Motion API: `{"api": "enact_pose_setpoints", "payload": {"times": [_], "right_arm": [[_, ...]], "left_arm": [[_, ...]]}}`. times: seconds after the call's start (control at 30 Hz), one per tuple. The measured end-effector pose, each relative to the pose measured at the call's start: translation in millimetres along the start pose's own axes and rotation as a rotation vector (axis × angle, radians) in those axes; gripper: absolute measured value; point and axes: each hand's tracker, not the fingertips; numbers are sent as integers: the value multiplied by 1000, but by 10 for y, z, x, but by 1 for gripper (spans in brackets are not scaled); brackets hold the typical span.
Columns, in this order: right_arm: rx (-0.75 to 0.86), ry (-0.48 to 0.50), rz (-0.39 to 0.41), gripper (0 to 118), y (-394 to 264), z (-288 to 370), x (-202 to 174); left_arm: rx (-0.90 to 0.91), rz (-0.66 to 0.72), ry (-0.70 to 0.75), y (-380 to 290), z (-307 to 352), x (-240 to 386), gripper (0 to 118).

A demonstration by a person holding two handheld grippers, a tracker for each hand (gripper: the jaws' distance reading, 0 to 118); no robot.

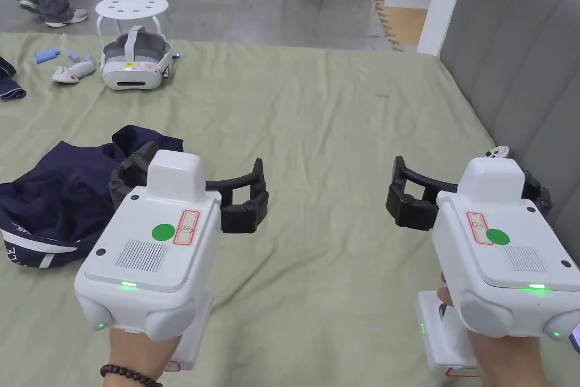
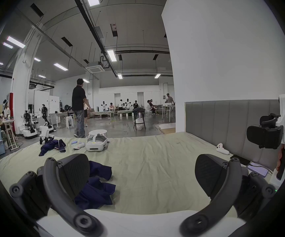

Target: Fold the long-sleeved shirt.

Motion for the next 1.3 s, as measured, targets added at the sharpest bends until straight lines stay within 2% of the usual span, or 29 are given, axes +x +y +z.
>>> {"api": "enact_pose_setpoints", "payload": {"times": [1.3], "right_arm": [[-7, 5, 0, 118, -5, 2, -2]], "left_arm": [[-2, -5, -5, -4, 13, 8, 111]]}}
